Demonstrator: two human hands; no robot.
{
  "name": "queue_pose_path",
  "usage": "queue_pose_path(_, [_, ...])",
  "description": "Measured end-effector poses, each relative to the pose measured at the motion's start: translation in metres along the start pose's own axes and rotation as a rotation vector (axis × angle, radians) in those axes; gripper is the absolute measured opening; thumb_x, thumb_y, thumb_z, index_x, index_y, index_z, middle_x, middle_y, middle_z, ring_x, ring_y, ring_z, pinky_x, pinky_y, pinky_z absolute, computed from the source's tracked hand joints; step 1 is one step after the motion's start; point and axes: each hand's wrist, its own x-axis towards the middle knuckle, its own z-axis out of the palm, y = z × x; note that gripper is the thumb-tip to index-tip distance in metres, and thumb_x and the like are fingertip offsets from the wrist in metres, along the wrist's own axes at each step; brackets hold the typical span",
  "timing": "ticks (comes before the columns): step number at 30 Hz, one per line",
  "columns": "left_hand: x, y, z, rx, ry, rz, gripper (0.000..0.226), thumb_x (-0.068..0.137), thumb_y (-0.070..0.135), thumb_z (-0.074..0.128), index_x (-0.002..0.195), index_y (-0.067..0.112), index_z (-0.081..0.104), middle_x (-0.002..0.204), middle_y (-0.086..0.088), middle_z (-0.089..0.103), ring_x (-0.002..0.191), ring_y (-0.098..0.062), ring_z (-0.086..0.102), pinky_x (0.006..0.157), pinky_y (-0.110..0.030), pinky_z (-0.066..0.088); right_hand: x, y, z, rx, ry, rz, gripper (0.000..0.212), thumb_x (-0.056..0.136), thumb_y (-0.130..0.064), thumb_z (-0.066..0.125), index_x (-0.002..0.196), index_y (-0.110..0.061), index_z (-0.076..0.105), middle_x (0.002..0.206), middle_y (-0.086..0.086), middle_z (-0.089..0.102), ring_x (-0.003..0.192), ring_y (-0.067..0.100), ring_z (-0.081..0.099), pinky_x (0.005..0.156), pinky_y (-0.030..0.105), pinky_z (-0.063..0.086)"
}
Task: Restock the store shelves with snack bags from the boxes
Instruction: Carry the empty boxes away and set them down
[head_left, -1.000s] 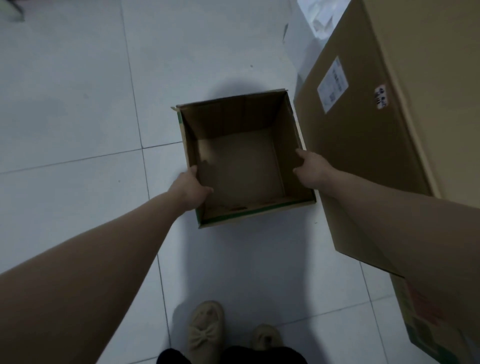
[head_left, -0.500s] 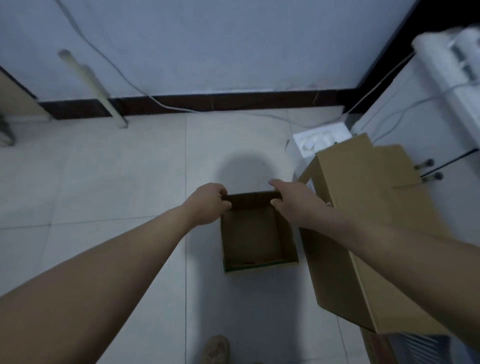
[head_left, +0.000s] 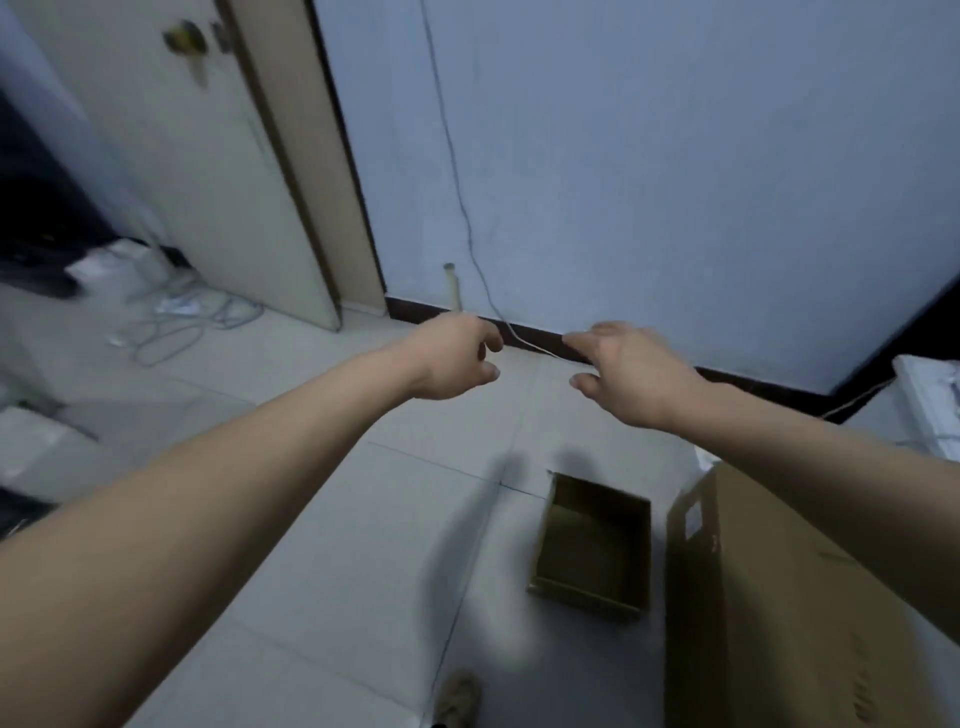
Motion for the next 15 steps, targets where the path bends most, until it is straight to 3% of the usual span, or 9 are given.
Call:
queue_pose_path(6, [-0.176,-0.035,-0.046,0.026,0.244,-0.207,0.039,0.093,0.025,0.053,0.131,0.016,0.052,0.124,-0.003,0.060,0.113,-0.022,0.056,0.090,-0.027,0.043,-0.020,-0.126,-0.068,0.020,0.116,-0.246,0.034,0.092,-0.030,0.052,0.117,-0.008,0.058,0.123,0.014,0.061,0.117,0.035,0.053,0.096,0.043,0.043])
queue_pose_path(11, [-0.342,-0.089,-0.045,-0.034,0.370,-0.527,0.040,0.093,0.026,0.054,0.132,0.017,0.051,0.125,-0.002,0.060,0.113,-0.021,0.055,0.091,-0.026,0.043,-0.044,-0.286,-0.082,-0.004,0.098,-0.629,0.040,0.092,-0.033,0.053,0.127,-0.014,0.055,0.128,0.014,0.060,0.119,0.032,0.054,0.096,0.038,0.044])
queue_pose_path(15, [-0.485,-0.131,-0.009,-0.100,0.452,-0.809,0.037,0.091,0.025,0.056,0.128,0.018,0.055,0.119,-0.003,0.063,0.109,-0.022,0.058,0.089,-0.028,0.044,-0.088,-0.429,-0.068,-0.014,0.027,-0.908,0.042,0.092,-0.034,0.053,0.131,-0.017,0.052,0.134,0.011,0.057,0.122,0.032,0.052,0.099,0.041,0.043])
